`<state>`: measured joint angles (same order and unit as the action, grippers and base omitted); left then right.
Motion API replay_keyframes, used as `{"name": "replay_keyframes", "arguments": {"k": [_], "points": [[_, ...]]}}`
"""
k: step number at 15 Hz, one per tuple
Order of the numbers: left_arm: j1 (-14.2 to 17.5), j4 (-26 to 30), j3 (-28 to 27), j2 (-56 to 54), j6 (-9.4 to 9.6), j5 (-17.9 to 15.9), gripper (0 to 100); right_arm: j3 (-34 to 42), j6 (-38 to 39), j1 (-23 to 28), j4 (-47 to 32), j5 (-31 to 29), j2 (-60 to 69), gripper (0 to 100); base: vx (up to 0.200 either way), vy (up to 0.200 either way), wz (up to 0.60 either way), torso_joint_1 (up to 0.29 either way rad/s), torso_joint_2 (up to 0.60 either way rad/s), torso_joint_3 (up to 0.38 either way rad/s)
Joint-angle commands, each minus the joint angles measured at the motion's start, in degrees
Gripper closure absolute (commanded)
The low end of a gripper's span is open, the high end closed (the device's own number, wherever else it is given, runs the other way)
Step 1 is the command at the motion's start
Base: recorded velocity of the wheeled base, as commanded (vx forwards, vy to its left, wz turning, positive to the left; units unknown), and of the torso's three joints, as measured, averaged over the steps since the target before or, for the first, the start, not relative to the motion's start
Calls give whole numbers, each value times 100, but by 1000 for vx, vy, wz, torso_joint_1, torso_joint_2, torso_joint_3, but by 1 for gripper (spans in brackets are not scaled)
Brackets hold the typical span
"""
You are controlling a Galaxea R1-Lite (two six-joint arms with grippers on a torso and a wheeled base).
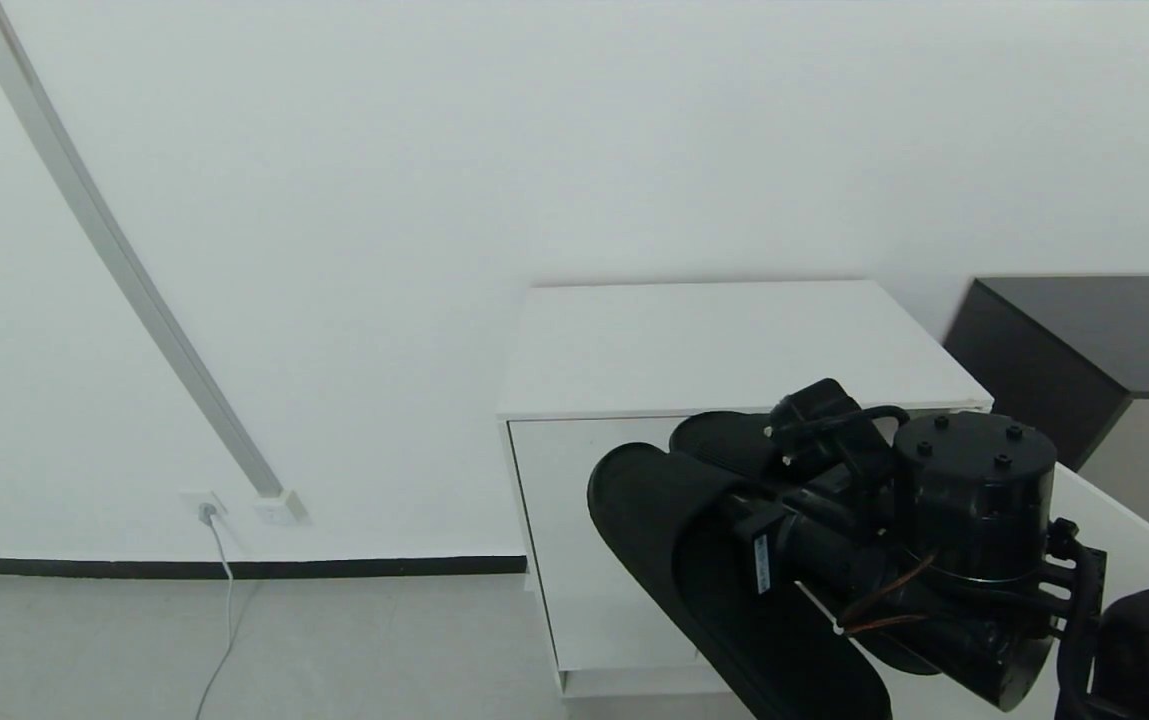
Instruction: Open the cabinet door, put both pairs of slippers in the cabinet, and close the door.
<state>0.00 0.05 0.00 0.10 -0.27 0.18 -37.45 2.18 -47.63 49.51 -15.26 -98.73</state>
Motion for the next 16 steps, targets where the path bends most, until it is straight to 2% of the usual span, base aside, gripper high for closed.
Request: {"name": "replay_keyframes", "arguments": {"k": [1,14,16], "points": [[0,4,0,-1,0,-1,100,1,2,-1,-2,-3,-15,100,0,-200,0,2,2,2],[0,4,0,-1,0,-1,100,150,-25,-18,191,-3,-23,100,0,-200,0,4,2,2],[0,-5,0,-1,9,-1,100,150,-25,-18,191,-3,-23,100,0,0,0,0,0,0]]}}
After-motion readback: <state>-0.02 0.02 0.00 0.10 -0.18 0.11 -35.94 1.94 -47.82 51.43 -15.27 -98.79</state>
